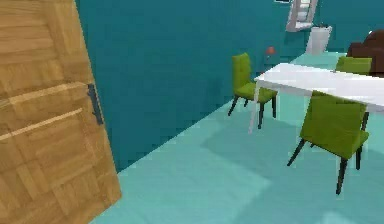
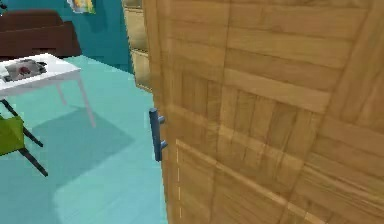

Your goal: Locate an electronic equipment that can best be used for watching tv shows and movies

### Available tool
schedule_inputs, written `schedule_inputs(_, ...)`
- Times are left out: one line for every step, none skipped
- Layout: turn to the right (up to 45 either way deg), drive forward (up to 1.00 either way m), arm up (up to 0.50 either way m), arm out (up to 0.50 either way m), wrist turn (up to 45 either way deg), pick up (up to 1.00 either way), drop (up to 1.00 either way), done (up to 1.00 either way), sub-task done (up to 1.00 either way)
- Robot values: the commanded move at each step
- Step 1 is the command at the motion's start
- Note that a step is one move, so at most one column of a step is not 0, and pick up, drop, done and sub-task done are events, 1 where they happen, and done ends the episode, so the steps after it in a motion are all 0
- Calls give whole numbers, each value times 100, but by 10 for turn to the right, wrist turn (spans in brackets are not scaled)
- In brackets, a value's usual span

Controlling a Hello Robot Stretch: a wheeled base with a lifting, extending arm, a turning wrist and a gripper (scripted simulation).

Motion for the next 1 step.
schedule_inputs(-450, 0, 0, 0, 0, 0, 0, 0, 0)
